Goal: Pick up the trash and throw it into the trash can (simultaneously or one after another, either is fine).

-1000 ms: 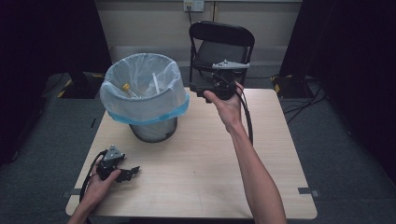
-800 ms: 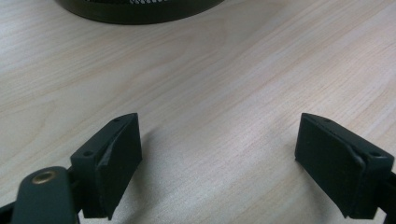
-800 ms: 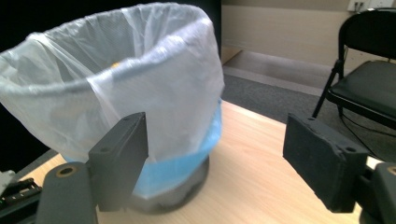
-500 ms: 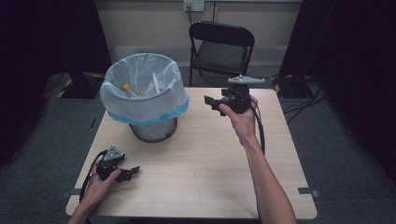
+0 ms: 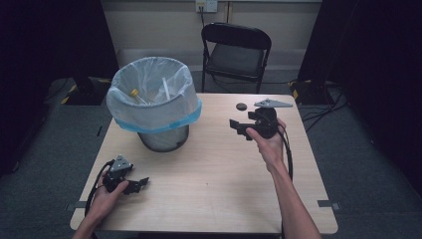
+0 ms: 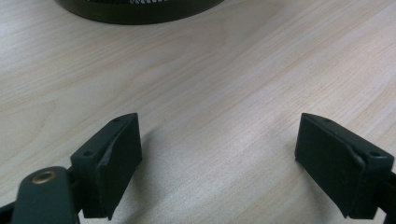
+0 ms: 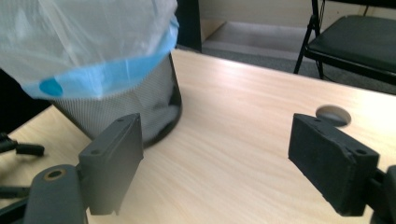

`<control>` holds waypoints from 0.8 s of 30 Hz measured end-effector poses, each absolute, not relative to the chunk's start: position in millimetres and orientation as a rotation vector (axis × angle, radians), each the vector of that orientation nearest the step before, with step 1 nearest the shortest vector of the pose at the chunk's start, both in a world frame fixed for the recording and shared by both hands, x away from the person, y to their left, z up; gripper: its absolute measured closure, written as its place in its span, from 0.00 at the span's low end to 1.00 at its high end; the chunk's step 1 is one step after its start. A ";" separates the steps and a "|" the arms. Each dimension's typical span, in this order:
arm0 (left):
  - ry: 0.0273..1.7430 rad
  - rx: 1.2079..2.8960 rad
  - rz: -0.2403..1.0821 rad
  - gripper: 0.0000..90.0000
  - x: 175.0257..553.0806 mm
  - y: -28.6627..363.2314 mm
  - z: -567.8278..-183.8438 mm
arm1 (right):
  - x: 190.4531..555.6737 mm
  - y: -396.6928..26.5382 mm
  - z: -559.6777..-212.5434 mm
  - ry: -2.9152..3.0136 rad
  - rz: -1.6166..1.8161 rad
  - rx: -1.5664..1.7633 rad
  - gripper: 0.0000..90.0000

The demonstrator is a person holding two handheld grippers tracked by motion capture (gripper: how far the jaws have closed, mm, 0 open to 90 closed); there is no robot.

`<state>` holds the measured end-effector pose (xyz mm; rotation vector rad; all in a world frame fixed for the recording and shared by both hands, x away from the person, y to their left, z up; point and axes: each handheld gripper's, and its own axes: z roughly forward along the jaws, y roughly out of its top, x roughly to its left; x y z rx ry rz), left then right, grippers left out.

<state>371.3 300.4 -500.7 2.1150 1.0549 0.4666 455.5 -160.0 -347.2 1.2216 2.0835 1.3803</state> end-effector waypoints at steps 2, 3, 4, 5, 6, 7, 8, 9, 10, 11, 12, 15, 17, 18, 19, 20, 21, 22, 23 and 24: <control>1.055 2.116 0.467 0.16 371.3 300.4 -500.6 | 453.6 -161.3 -349.4 2.081 1.370 1.227 0.20; 1.055 2.115 0.466 0.16 371.2 300.4 -500.7 | 451.8 -163.2 -351.9 2.082 1.372 1.233 0.20; 1.053 2.116 0.464 0.16 371.3 300.6 -500.7 | 450.3 -165.0 -354.8 2.087 1.368 1.235 0.20; 1.053 2.115 0.463 0.16 371.3 300.5 -500.7 | 448.7 -166.7 -357.6 2.090 1.351 1.238 0.20; 1.053 2.115 0.464 0.16 371.3 300.5 -500.7 | 445.9 -171.0 -363.5 2.097 1.326 1.258 0.20; 1.053 2.115 0.464 0.16 371.3 300.5 -500.7 | 445.9 -171.0 -363.5 2.097 1.326 1.258 0.20; 1.055 2.115 0.467 0.16 371.2 300.4 -500.7 | 443.5 -175.8 -369.9 2.096 1.311 1.277 0.20; 1.053 2.115 0.464 0.16 371.4 300.5 -500.7 | 443.5 -175.8 -369.9 2.096 1.311 1.277 0.20; 1.056 2.116 0.467 0.16 371.2 300.4 -500.6 | 441.9 -178.0 -373.1 2.096 1.302 1.288 0.20; 1.056 2.115 0.467 0.16 371.2 300.4 -500.7 | 440.4 -180.3 -376.3 2.099 1.295 1.292 0.20; 1.054 2.115 0.464 0.16 371.3 300.5 -500.7 | 438.8 -182.5 -379.4 2.098 1.290 1.303 0.20; 1.050 2.119 0.473 0.16 371.4 300.8 -500.5 | 434.1 -189.2 -387.9 2.098 1.270 1.333 0.20; 1.050 2.117 0.468 0.16 371.4 300.8 -500.7 | 430.9 -193.3 -393.3 2.099 1.259 1.347 0.21; 1.049 2.119 0.470 0.16 371.4 300.9 -500.6 | 429.6 -195.3 -395.9 2.098 1.253 1.352 0.21; 1.049 2.118 0.468 0.16 371.4 300.8 -500.6 | 428.3 -197.0 -398.2 2.098 1.242 1.361 0.21; 1.049 2.119 0.472 0.16 371.4 300.9 -500.5 | 427.1 -198.9 -400.3 2.093 1.231 1.364 0.21; 1.049 2.120 0.473 0.16 371.4 301.0 -500.5 | 425.6 -200.7 -402.4 2.089 1.224 1.369 0.21; 1.050 2.119 0.472 0.16 371.4 300.9 -500.5 | 422.6 -204.3 -406.7 2.092 1.214 1.382 0.21; 1.050 2.118 0.469 0.16 371.4 300.8 -500.6 | 422.6 -204.3 -406.7 2.092 1.214 1.382 0.21; 1.049 2.120 0.471 0.16 371.4 300.9 -500.5 | 421.7 -206.4 -409.3 2.091 1.213 1.385 0.21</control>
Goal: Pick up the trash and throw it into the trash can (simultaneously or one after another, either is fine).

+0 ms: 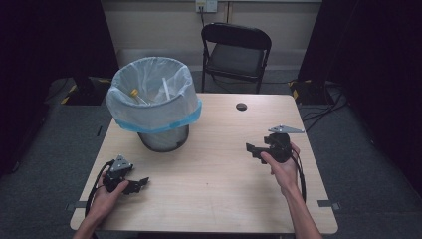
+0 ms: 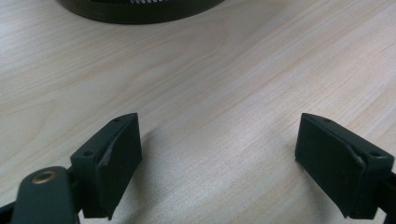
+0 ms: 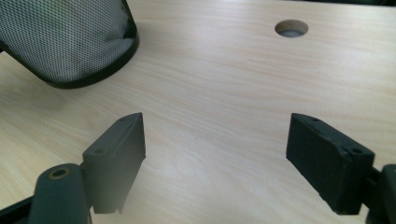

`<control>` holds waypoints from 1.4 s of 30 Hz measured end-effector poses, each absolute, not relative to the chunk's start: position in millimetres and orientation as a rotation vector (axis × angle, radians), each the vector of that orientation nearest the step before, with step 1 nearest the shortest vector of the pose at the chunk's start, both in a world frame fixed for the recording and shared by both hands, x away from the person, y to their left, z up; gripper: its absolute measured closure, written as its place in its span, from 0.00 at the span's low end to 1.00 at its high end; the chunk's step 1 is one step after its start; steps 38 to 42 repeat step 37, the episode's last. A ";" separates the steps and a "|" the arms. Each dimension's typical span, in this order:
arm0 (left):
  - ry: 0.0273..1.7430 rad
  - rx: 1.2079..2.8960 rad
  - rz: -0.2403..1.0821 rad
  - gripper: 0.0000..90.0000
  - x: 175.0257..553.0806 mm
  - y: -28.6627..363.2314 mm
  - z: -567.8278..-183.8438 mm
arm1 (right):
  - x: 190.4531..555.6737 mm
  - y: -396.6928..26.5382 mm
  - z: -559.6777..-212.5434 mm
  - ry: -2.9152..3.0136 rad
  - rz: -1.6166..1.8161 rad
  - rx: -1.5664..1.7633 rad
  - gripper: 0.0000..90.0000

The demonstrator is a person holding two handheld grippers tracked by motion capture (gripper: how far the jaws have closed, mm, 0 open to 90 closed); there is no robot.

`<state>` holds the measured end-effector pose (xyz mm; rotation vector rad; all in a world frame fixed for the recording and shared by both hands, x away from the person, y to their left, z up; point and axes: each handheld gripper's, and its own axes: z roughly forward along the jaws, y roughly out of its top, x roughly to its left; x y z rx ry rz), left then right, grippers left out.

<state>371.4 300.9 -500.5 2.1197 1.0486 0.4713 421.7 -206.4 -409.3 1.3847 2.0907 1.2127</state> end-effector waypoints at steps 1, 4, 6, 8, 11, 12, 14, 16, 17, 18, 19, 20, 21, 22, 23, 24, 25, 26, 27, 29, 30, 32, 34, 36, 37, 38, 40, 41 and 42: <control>1.049 2.119 0.473 0.16 371.4 300.9 -500.5 | 420.3 -208.1 -412.0 2.094 1.206 1.393 0.21; 1.049 2.119 0.474 0.16 371.4 300.9 -500.5 | 416.0 -212.5 -421.3 2.100 1.186 1.417 0.21; 1.050 2.120 0.473 0.16 371.4 300.9 -500.5 | 411.6 -215.3 -430.4 2.108 1.163 1.441 0.21; 1.050 2.118 0.469 0.16 371.3 300.8 -500.6 | 410.5 -216.1 -433.6 2.115 1.156 1.442 0.21; 1.052 2.117 0.469 0.16 371.2 300.7 -500.7 | 404.8 -218.9 -442.7 2.132 1.156 1.468 0.22; 1.052 2.117 0.469 0.16 371.3 300.7 -500.7 | 401.1 -221.6 -448.3 2.132 1.135 1.476 0.22; 1.052 2.116 0.469 0.16 371.2 300.7 -500.7 | 399.3 -222.4 -451.2 2.134 1.107 1.481 0.22; 1.052 2.117 0.469 0.16 371.2 300.7 -500.7 | 396.4 -223.5 -457.7 2.140 1.047 1.480 0.22; 1.052 2.117 0.469 0.16 371.2 300.7 -500.7 | 395.3 -224.1 -461.4 2.146 1.032 1.482 0.22; 1.053 2.116 0.469 0.16 371.2 300.6 -500.7 | 394.1 -224.6 -465.1 2.151 1.011 1.488 0.21; 1.054 2.115 0.470 0.16 371.1 300.5 -500.7 | 393.5 -224.9 -469.0 2.152 0.990 1.486 0.21; 1.056 2.114 0.470 0.16 371.0 300.5 -500.7 | 392.6 -225.0 -472.9 2.151 0.981 1.494 0.21; 1.058 2.112 0.474 0.16 370.9 300.3 -500.9 | 391.9 -225.4 -477.0 2.154 0.969 1.496 0.21; 1.059 2.111 0.473 0.16 370.8 300.2 -500.9 | 390.5 -225.0 -484.8 2.164 0.919 1.501 0.21; 1.059 2.111 0.473 0.16 370.8 300.2 -500.9 | 390.5 -225.0 -484.8 2.164 0.919 1.501 0.21; 1.061 2.111 0.471 0.16 370.8 300.2 -500.9 | 388.2 -225.0 -489.4 2.159 0.893 1.498 0.21; 1.061 2.111 0.471 0.16 370.8 300.2 -500.9 | 388.2 -225.0 -489.4 2.159 0.893 1.498 0.21; 1.062 2.112 0.469 0.16 370.7 300.2 -500.8 | 387.4 -225.6 -490.1 2.143 0.872 1.489 0.21; 1.058 2.112 0.474 0.16 370.9 300.3 -500.9 | 387.3 -226.2 -490.5 2.140 0.870 1.488 0.21; 1.059 2.113 0.473 0.16 370.8 300.3 -500.8 | 386.6 -226.5 -491.6 2.131 0.870 1.477 0.21; 1.062 2.109 0.470 0.16 370.7 300.1 -501.0 | 384.8 -224.2 -493.4 2.126 0.844 1.443 0.20; 1.062 2.110 0.470 0.16 370.7 300.1 -500.9 | 383.5 -222.9 -495.4 2.102 0.856 1.439 0.18; 1.058 2.114 0.470 0.16 370.8 300.4 -500.7 | 382.6 -223.3 -496.7 2.090 0.869 1.438 0.17; 1.060 2.112 0.472 0.16 370.8 300.3 -500.9 | 381.0 -225.5 -499.6 2.077 0.900 1.417 0.16; 1.060 2.112 0.472 0.16 370.8 300.3 -500.9 | 381.0 -225.5 -499.6 2.077 0.900 1.417 0.16; 1.060 2.112 0.472 0.16 370.8 300.3 -500.9 | 381.0 -225.5 -499.6 2.077 0.900 1.417 0.16; 1.060 2.112 0.472 0.16 370.8 300.3 -500.9 | 381.0 -225.5 -499.6 2.077 0.900 1.417 0.16; 1.060 2.112 0.472 0.16 370.8 300.3 -500.9 | 381.0 -225.5 -499.6 2.077 0.900 1.417 0.16; 1.060 2.112 0.472 0.16 370.8 300.3 -500.9 | 381.0 -225.5 -499.6 2.077 0.900 1.417 0.16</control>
